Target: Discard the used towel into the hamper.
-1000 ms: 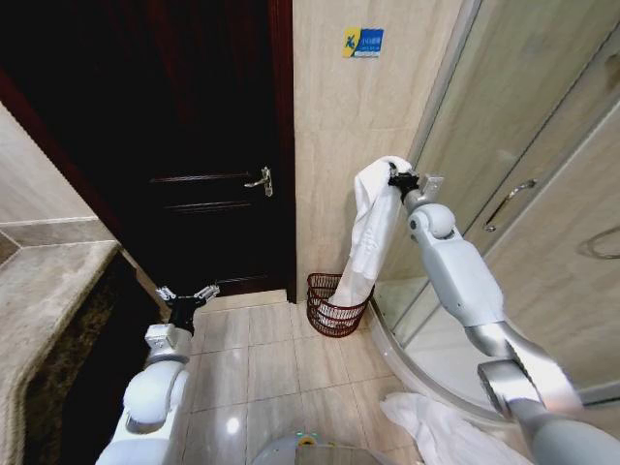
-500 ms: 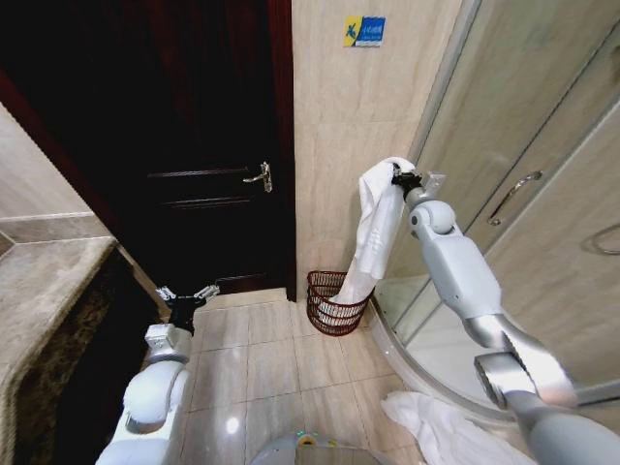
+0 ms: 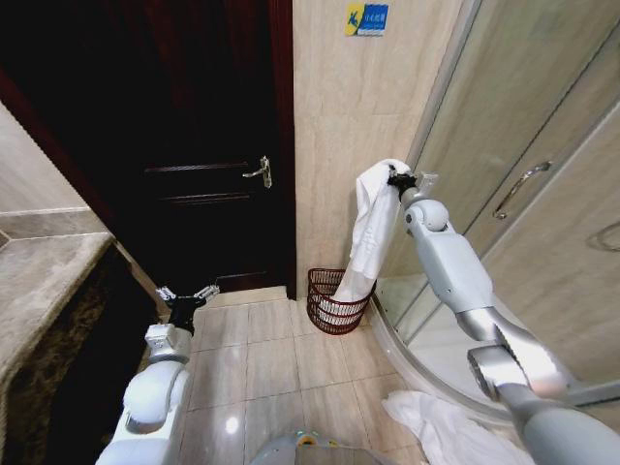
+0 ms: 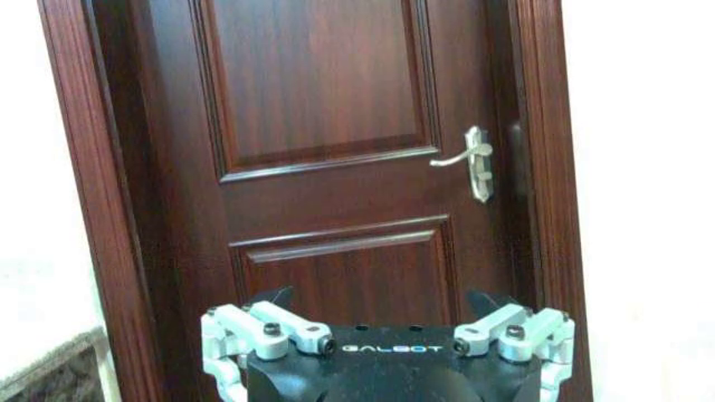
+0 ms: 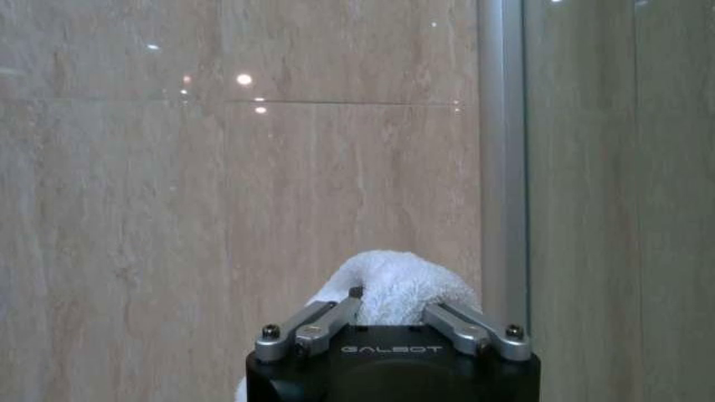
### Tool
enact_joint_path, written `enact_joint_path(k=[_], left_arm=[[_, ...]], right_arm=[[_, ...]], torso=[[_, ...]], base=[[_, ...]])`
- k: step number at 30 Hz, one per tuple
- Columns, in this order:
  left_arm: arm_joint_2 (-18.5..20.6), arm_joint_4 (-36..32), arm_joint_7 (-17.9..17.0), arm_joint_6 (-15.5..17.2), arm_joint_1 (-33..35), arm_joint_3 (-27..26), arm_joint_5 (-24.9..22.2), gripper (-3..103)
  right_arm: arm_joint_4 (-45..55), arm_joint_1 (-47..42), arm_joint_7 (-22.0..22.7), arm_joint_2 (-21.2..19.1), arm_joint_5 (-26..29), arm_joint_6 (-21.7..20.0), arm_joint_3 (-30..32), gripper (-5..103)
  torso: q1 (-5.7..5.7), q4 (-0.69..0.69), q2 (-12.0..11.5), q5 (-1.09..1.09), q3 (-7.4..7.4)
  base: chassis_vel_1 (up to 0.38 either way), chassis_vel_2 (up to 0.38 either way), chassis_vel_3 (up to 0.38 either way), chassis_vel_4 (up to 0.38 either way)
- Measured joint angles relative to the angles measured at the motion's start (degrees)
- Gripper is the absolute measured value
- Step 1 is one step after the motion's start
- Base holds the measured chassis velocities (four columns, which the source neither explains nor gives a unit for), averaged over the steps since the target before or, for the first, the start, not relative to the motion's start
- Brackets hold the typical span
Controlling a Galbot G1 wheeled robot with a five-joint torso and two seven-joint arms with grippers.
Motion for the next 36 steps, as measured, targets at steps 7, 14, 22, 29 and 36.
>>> enact_joint_path(k=[7,14,22,29,36], left_arm=[[0.0,0.0,0.0,0.0,0.0,0.0,0.0,100],[0.0,0.0,0.0,0.0,0.0,0.0,0.0,100],[0.0,0.0,0.0,0.0,0.0,0.0,0.0,100],[0.0,0.0,0.0,0.0,0.0,0.0,0.0,100],[0.0,0.0,0.0,0.0,0.0,0.0,0.0,100]], right_arm=[[-1.5,0.4,-0.5,0.4,-0.7,0.5,0.3,5],[-1.4,0.3,-1.3,1.4,-0.9,0.9,0.2,5],[-2.4,1.1,-2.5,3.8,-0.5,1.5,0.0,5],[-6.3,2.5,-3.7,5.3,-0.9,2.8,0.2,5],[-7.4,3.7,-3.9,6.7,-1.1,2.9,-0.6,5]], torso=[[-0.94,0.00,-2.0,-0.01,-1.09],[-1.77,0.00,-3.8,-0.01,-2.09],[-2.97,0.01,-6.5,-0.02,-3.58],[-3.82,0.01,-8.4,-0.01,-4.60],[-4.65,0.00,-10.2,-0.01,-5.61]], base=[[0.000,0.000,0.000,0.000],[0.000,0.000,0.000,0.000],[0.000,0.000,0.000,0.000],[0.000,0.000,0.000,0.000],[0.000,0.000,0.000,0.000]])
